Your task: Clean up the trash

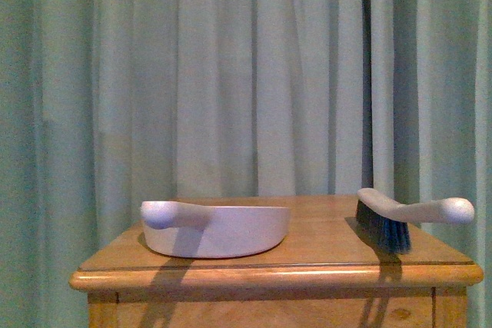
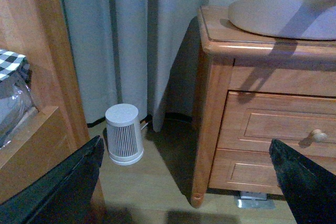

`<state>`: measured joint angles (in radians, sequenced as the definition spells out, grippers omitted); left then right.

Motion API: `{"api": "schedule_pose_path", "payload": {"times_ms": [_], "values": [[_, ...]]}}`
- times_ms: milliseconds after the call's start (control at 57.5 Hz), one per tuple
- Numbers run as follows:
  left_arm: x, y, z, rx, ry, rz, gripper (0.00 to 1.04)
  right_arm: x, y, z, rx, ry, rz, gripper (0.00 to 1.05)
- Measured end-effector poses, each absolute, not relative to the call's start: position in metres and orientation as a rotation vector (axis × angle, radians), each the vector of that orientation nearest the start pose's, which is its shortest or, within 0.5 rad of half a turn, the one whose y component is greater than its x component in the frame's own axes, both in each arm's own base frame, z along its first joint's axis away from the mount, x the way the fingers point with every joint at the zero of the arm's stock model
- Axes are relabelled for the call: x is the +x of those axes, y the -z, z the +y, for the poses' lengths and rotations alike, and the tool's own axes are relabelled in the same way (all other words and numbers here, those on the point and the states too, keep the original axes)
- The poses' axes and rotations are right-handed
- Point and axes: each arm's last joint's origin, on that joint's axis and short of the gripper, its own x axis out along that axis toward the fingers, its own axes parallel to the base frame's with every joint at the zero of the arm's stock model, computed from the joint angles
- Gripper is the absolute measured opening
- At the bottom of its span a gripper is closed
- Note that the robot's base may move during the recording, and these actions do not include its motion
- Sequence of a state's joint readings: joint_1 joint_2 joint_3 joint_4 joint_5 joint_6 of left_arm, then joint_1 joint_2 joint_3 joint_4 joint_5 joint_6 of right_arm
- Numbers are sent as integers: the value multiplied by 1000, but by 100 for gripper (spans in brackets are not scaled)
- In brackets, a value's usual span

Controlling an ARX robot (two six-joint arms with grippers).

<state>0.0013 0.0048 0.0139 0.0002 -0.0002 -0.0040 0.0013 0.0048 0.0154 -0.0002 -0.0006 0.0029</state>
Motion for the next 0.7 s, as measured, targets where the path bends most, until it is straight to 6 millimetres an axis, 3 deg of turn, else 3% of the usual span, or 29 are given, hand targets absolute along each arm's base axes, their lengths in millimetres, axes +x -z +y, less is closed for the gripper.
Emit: {"api": "schedule_pose_path", "payload": {"times_ms": [696], "values": [[97,-167,0,-21,44,33,97,97,-168,0,2,-3,-11,97]]}}
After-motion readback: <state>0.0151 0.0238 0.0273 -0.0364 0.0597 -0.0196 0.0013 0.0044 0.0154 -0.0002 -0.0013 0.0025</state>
